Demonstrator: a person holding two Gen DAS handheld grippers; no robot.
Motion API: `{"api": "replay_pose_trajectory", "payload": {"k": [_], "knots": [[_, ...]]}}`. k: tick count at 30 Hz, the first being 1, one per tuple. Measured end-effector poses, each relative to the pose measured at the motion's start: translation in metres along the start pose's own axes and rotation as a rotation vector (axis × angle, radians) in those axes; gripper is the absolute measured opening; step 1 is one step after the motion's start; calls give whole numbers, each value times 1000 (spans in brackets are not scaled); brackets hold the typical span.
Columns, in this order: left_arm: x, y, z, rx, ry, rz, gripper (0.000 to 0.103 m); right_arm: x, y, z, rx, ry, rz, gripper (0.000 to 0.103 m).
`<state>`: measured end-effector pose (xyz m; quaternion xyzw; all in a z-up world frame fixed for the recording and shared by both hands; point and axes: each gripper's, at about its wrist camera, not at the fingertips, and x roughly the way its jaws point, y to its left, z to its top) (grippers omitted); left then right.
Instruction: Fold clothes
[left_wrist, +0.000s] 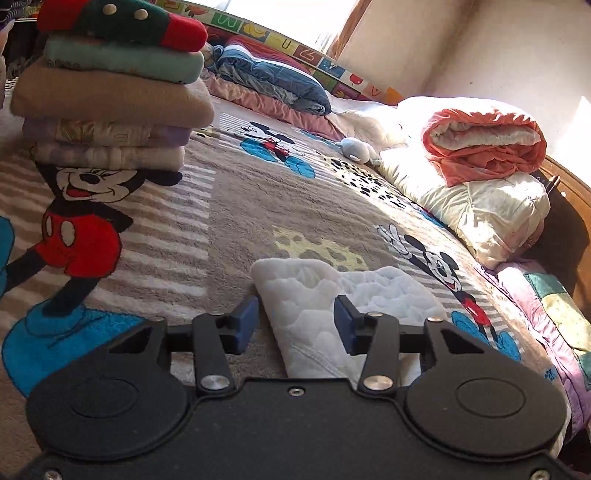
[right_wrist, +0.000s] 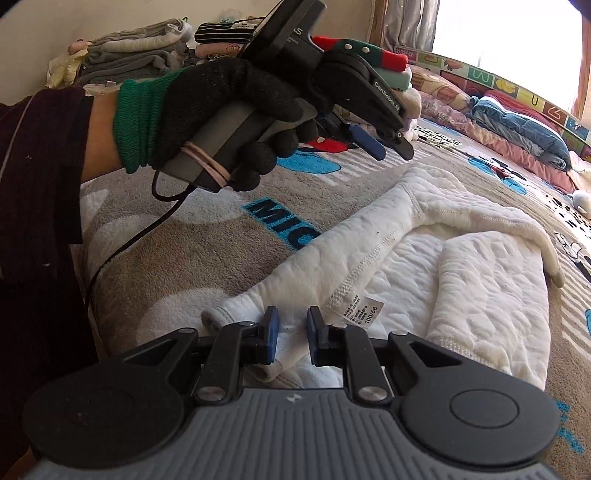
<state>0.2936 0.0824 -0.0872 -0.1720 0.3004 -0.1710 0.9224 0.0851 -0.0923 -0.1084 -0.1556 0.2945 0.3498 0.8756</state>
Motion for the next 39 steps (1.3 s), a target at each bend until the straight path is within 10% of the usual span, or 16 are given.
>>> {"api": "replay_pose_trajectory", "payload": {"k": [8, 13, 19, 25, 31, 39], "knots": [[41, -23, 12, 206, 33, 86, 35, 0, 3, -1, -22, -17, 5, 19], [31, -64, 19, 346, 50, -14, 42, -1, 4, -2, -32, -34, 12, 19], [52, -153, -1, 686, 147, -121, 44, -1, 4, -2, -38, -50, 21, 19], [95, -202, -41, 1098, 207, 24, 44, -2, 5, -3, -44, -67, 25, 19], [91, -204, -42, 1130, 192, 38, 10, -1, 3, -5, -37, -82, 32, 19], [51, -189, -39, 1049, 151, -115, 8, -4, -1, -5, 10, -93, 53, 19]]}}
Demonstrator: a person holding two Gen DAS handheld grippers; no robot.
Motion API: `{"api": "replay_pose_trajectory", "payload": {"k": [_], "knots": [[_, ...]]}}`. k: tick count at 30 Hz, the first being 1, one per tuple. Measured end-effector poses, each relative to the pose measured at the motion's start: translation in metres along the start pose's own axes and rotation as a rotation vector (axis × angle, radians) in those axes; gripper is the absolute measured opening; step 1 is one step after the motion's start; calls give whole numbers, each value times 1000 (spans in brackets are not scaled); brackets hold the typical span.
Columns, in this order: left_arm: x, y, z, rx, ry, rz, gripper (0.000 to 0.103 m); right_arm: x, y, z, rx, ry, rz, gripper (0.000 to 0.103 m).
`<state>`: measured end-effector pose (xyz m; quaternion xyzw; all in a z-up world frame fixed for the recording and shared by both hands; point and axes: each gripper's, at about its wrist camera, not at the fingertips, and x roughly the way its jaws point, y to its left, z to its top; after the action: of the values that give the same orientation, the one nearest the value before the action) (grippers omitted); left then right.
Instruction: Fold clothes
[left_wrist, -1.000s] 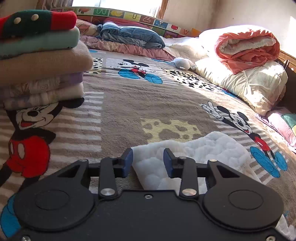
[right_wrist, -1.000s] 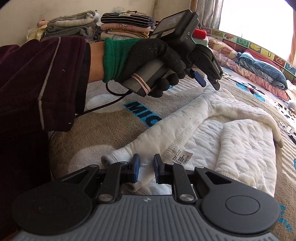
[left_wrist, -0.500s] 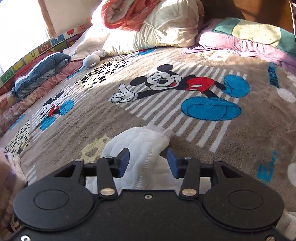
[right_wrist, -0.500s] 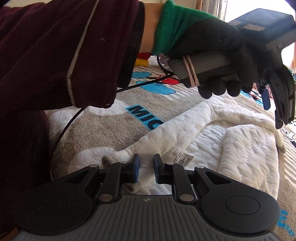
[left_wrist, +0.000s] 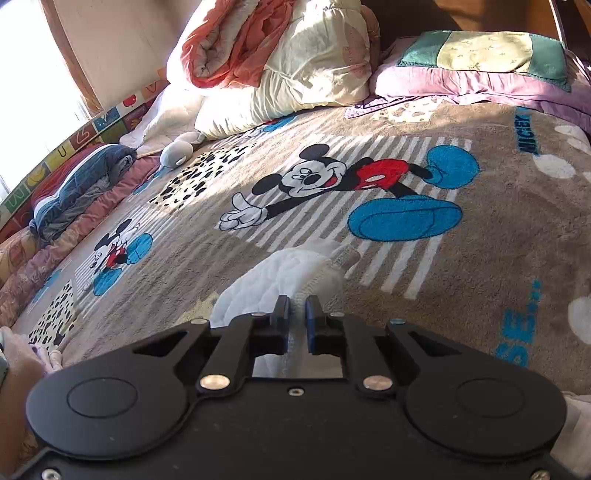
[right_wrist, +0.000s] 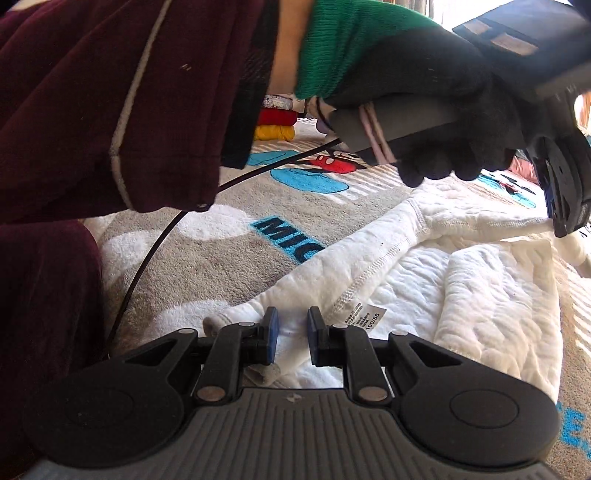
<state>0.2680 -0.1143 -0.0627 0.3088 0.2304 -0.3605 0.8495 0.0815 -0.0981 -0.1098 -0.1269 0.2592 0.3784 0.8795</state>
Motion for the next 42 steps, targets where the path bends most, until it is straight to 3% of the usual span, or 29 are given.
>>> {"api": "replay_pose_trajectory", "payload": {"k": [5, 11, 14, 16, 18, 21, 24, 30, 37, 39, 42], "knots": [[4, -7, -20, 15, 15, -101, 8, 3, 1, -2, -5, -2, -6, 19], [-3, -6, -29, -31, 6, -113, 10, 3, 3, -1, -10, -1, -13, 19], [-35, 14, -39, -133, -62, -109, 11, 3, 3, -2, -12, -1, -14, 19], [-61, 37, -56, -253, -118, -35, 11, 3, 3, -2, -13, 0, -14, 19], [-77, 65, -77, -401, -131, 97, 11, 3, 3, -2, -12, -3, -13, 19], [-80, 96, -108, -589, -87, 294, 11, 2, 3, -3, -11, -7, -11, 19], [-62, 113, -126, -691, -19, 370, 11, 3, 2, -4, -9, -10, -11, 19], [-21, 124, -125, -730, -3, 219, 8, 5, 2, -4, -11, -9, -10, 19], [0, 115, -115, -590, 23, 161, 8, 6, 2, -4, -8, -17, -7, 19], [-7, 128, -120, -671, -23, 143, 8, 6, 2, -5, -5, -19, -3, 19], [-4, 137, -123, -711, -34, 126, 8, 7, 1, -5, -4, -20, 0, 19]]}}
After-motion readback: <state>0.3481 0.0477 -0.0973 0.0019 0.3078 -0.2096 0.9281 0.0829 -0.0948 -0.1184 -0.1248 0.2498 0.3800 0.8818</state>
